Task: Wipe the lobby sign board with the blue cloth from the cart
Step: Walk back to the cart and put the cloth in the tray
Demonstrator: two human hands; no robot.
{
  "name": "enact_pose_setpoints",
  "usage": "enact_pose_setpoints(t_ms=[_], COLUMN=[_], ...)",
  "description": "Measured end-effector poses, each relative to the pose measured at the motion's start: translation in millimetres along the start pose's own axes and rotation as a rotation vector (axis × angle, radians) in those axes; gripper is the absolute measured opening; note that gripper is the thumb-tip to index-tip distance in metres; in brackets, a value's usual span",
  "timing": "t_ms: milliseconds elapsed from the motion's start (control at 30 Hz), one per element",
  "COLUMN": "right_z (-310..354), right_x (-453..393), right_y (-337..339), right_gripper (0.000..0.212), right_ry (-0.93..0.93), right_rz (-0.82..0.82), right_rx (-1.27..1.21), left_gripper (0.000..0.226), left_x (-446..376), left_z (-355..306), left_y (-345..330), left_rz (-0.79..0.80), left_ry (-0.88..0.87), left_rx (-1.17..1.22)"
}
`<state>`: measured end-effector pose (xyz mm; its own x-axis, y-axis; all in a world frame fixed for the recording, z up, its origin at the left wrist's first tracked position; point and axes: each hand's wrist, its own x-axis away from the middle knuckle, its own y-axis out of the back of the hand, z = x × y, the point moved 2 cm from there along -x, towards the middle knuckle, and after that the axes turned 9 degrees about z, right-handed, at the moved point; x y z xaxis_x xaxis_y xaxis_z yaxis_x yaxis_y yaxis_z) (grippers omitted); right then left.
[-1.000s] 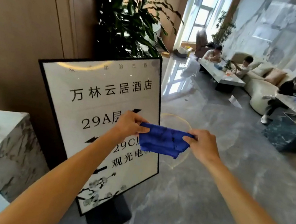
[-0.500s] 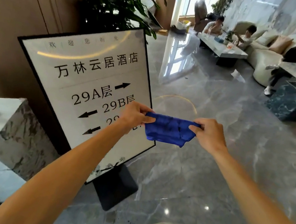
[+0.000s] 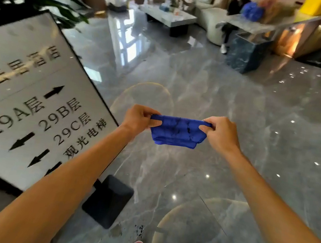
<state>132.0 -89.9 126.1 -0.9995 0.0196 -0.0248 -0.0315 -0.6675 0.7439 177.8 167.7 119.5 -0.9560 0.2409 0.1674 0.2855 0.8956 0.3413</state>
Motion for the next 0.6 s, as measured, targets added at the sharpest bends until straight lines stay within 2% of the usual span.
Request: enact_pose_setpoints(t_ms=[300, 600], right_z=[-18.7, -21.3], right_x=[57.9, 139.4], right_y=[24.5, 22.1], right_gripper=[0.008, 0.009], right_ry=[-0.237, -0.479], right_rz=[-0.186, -0.385], right_rx=[0.016, 0.027], left_gripper=[0.024, 0.024], left_x=[-34.4, -30.7], left_z=[-20.1, -30.6], left_y=[-44.0, -95.7], left_rz=[0.279, 0.594], left_ry=[-0.100, -0.176], left_rx=[-0.024, -0.003])
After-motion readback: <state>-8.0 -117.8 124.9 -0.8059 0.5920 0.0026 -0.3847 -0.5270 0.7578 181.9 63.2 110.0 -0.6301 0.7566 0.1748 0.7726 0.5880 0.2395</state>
